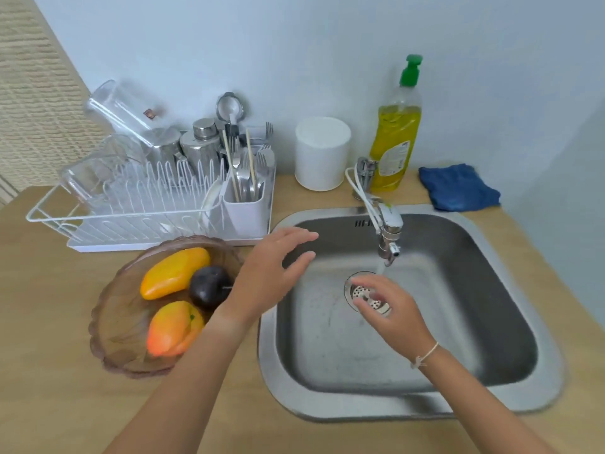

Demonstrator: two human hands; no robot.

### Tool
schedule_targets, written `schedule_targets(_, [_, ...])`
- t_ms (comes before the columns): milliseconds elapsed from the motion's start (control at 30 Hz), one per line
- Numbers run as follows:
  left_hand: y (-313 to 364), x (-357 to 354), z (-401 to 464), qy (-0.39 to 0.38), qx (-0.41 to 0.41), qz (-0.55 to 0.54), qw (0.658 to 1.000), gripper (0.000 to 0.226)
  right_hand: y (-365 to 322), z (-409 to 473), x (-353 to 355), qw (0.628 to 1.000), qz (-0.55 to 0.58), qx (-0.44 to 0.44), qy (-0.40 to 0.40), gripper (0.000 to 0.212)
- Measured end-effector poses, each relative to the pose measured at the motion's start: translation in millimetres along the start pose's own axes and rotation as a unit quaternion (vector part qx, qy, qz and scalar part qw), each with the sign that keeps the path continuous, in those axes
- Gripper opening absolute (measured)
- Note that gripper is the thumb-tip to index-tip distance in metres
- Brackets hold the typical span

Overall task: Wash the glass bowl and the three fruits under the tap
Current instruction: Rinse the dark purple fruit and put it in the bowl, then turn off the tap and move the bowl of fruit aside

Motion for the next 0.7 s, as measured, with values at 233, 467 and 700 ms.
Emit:
schedule_targets(233, [52,-46,44,-0.012,-0.070,-0.033,0.997,0.038,43,-10,83,0.998,-0.022,-0.032,0.056,0.021])
schedule_targets(467, [75,-56,62,0.023,-0.085,-0.028,0.996,0.036,59,36,122,0.999,-0.030,-0.001,0.039,0.025])
schedule_targets(700, [69,-64,68,0.044,-0.053,-0.013,0.998,0.030,61,109,129,0.999,-0.020,0.031,-0.004,0.023])
Point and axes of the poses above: each hand's wrist, its own z-axis towards the middle knuckle, its own x-axis out of the back of the hand, y = z × x, the point moved 8 cm from there along z, towards the middle knuckle, and after that the axes turned 11 degrees about -y, right-handed, at the moved point
